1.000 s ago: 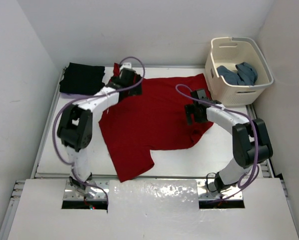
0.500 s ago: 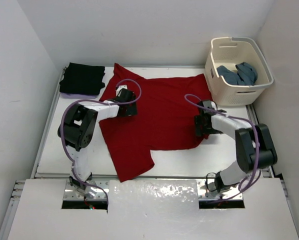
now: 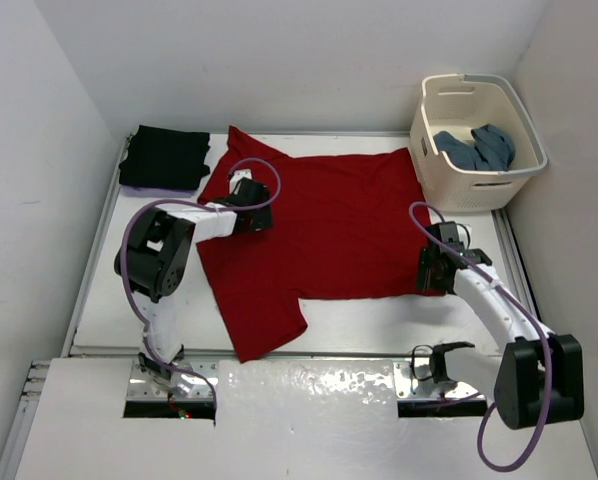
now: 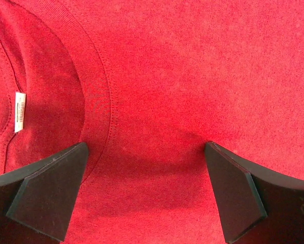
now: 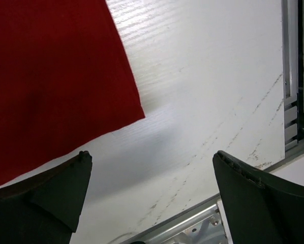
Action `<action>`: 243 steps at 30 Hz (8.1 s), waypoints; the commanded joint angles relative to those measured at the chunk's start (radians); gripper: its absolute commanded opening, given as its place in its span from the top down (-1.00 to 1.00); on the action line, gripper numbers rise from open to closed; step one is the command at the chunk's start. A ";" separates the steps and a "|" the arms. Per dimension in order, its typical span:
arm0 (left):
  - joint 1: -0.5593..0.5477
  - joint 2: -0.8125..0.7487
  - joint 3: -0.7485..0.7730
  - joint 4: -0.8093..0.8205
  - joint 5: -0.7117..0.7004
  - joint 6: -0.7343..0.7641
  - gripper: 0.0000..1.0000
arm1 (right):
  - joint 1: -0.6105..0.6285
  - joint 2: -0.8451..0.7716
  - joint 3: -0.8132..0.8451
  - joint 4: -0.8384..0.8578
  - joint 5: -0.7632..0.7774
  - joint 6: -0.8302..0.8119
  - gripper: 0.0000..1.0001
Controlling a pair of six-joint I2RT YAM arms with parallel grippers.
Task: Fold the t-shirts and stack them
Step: Grap the side of the flattened tshirt closest away from the robot with both arms, then fold the flattened tshirt in 1/3 of the way
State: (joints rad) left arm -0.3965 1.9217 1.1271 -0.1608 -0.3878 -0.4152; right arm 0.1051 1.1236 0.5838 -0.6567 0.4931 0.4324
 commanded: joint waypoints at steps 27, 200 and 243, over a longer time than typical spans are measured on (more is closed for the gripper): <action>-0.160 -0.888 -0.461 -0.595 0.409 -0.361 -0.99 | -0.012 -0.162 -0.128 0.284 -0.196 0.109 -0.98; 0.271 -0.173 -0.169 0.280 0.702 -0.014 -0.99 | -0.005 0.632 0.490 0.404 -0.379 -0.057 -0.98; 0.220 -0.988 -0.452 -0.343 0.348 -0.366 -0.99 | 0.074 -0.053 0.020 0.201 -0.240 0.043 -0.98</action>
State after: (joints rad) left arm -0.1696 0.8848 0.5190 -0.5671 0.0830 -0.8452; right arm 0.1738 1.0245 0.4522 -0.4667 0.1829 0.5034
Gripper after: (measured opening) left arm 0.996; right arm 0.992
